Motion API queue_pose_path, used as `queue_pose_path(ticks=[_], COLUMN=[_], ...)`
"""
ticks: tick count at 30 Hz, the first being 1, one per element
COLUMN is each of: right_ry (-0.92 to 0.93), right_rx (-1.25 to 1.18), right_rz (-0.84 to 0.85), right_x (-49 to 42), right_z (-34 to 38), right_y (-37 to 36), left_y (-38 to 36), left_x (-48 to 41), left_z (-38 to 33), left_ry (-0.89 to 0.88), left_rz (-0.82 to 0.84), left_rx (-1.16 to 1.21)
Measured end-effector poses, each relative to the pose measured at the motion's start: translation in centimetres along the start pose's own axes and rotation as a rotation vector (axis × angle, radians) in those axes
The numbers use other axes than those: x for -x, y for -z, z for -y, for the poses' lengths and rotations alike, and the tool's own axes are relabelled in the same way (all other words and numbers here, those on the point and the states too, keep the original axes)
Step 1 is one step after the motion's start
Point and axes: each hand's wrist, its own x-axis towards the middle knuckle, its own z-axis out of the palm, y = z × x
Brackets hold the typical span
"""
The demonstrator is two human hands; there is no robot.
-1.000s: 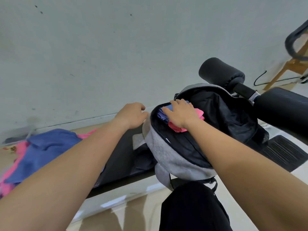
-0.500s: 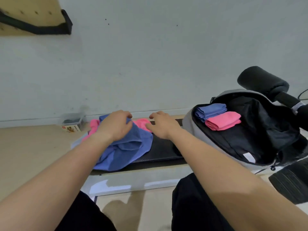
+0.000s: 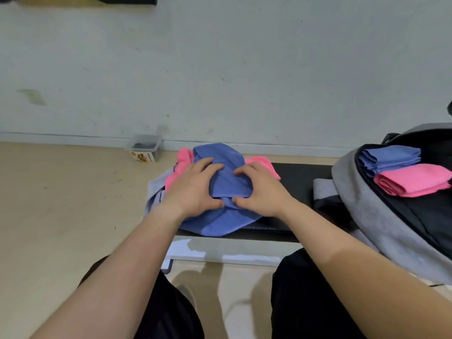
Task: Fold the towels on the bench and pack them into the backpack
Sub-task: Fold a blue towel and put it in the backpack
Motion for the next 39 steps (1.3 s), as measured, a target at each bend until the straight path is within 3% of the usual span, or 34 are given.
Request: queue_pose_path(ticks=[3,11,15,21,32,39], right_ry=[0.017,0.005,-0.109,-0.134,-0.211,-0.282], right_rx=[-0.006,0.226,-0.001,-0.017,0.345,0.117], right_rz=[-0.091,-0.129,-0.277,-0.366,-0.493,-0.623], right_x=[0.3,1.0,0.8,0.7,0.1,0.1], right_z=[-1.0,-0.2,0.9,2.5,1.9,0.1], right_y=[-0.5,0.1,1.8,7.8,18.3,20.3], left_y=[0.2,0.5,1.1,2.7,10.4,8.8], left_x=[-0.1,1.3,1.5,0.9,-3.2,-3.5], left_z=[0.0,-1.4,-2.8,-3.3,-5.1,-5.8], left_ry=[-0.002,-0.054,0.007,0.04,0.112,0.068], left_rz=[-0.012,-0.319,-0.493,-0.456,-0.515,-0.414], left_rx=[-0.018,0.169,0.108,0.154,0.31,0.319])
